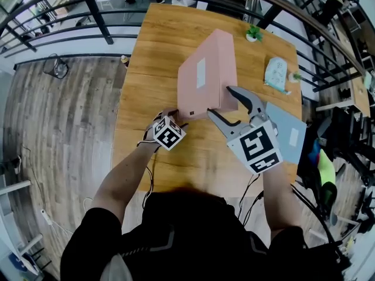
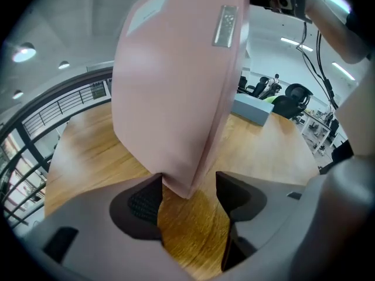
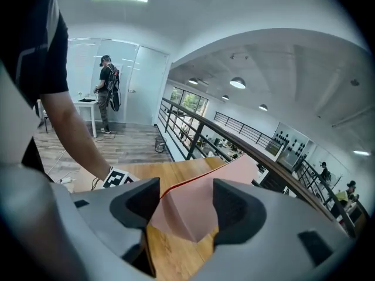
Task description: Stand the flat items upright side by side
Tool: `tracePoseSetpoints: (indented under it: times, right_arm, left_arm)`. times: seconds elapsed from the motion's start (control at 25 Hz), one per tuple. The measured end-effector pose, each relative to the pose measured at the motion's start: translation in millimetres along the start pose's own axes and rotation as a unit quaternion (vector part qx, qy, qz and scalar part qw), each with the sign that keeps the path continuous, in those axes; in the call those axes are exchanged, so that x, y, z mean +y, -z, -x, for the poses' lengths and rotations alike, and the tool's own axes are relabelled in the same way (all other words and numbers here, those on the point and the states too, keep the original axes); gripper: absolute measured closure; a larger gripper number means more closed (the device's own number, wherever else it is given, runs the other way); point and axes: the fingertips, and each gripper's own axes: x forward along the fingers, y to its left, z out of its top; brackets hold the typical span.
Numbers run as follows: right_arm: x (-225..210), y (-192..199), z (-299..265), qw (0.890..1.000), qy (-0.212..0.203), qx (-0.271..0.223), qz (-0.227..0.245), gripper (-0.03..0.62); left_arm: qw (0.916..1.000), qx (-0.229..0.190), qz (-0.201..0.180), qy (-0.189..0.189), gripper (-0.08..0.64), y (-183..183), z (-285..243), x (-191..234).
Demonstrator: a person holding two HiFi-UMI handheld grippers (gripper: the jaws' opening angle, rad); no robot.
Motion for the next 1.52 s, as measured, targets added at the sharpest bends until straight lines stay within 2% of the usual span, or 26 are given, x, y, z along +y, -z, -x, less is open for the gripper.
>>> tracePoseSetpoints:
  times: [0.12,0.24,0.32,0.48,0.64,0.8,1.0,1.08,1.28,1.44,1.52]
  right_arm:
    - [7,-9,-5,1.000,-0.010,-0.005,0.003,0.301]
    - [12,-18,-11,1.000,-0.022,-0.010,0.003,0.308]
    - [13,-23,-15,1.000,-0.022,-0.012,0.008,0.319]
    - [19,-30,-20,0.999,-0.029,-0.023,0.009,0.324]
    - [27,-38,-26,0.998,-0.045,-0.039,0.017,0.316]
    - [34,-45,-32,0.997,-0.054,-0.050,0.022,0.318]
    - [42,-46,-34,0.996,-0.065,-0.046,0.034,0.294]
    - [42,-50,-30,0.996,-0.061,-0.055,0.036,0.247]
    - [17,-64,7,0.994,-0.026,-0.108,-0.010,0.242]
    - [1,-41,44,0.992,0.002,-0.115,-0.041,0.242]
    - [-3,-24,62,0.992,0.012,-0.112,-0.053,0.244]
  left_arm:
    - [0.9993,-0.031,0.016,-0.014,0.258,-9,13,-2]
    - [0.9940,-0.089,0.058,-0.028,0.258,-30,35,-1]
    - [0.9909,-0.112,0.068,-0.031,0.258,-41,47,-3]
    - [0.9886,-0.129,0.061,-0.049,0.258,-50,66,-7]
    - [0.9824,-0.160,0.061,-0.074,0.258,-66,87,-10]
    - [0.9756,-0.182,0.070,-0.101,0.256,-80,103,-13]
    - [0.9675,-0.189,0.092,-0.141,0.253,-85,114,-11]
    - [0.9667,-0.188,0.095,-0.146,0.243,-86,117,-14]
    - [0.9619,-0.196,0.092,-0.167,0.232,-94,124,-16]
    - [0.9468,-0.215,0.120,-0.207,0.229,-100,135,-4]
    - [0.9394,-0.227,0.122,-0.227,0.227,-107,141,0]
